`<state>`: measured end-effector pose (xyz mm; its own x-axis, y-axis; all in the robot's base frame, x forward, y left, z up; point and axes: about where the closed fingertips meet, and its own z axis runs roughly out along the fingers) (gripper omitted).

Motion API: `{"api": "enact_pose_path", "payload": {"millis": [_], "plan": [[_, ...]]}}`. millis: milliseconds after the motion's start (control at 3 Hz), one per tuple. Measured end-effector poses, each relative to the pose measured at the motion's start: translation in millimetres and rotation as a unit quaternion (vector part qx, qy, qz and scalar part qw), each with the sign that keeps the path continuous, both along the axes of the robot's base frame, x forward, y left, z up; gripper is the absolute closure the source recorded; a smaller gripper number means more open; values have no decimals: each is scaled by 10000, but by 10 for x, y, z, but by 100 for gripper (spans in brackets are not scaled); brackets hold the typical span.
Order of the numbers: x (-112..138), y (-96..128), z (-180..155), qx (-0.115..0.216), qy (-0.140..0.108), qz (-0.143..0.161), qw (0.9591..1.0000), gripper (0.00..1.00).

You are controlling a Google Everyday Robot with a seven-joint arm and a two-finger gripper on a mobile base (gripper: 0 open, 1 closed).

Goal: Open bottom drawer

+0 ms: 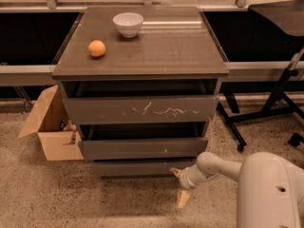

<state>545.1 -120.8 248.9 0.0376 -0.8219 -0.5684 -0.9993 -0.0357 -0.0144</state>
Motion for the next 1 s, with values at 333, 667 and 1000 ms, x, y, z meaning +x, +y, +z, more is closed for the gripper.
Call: {"api": "enact_pose_path", "payload": {"millis": [333,667,1000], "plan": [[261,-73,-158,151,-155,27,9998,0],[542,-105,-246,224,-437,-25,9988,0],[690,-101,-266,222,-596,-43,9980,0]]}}
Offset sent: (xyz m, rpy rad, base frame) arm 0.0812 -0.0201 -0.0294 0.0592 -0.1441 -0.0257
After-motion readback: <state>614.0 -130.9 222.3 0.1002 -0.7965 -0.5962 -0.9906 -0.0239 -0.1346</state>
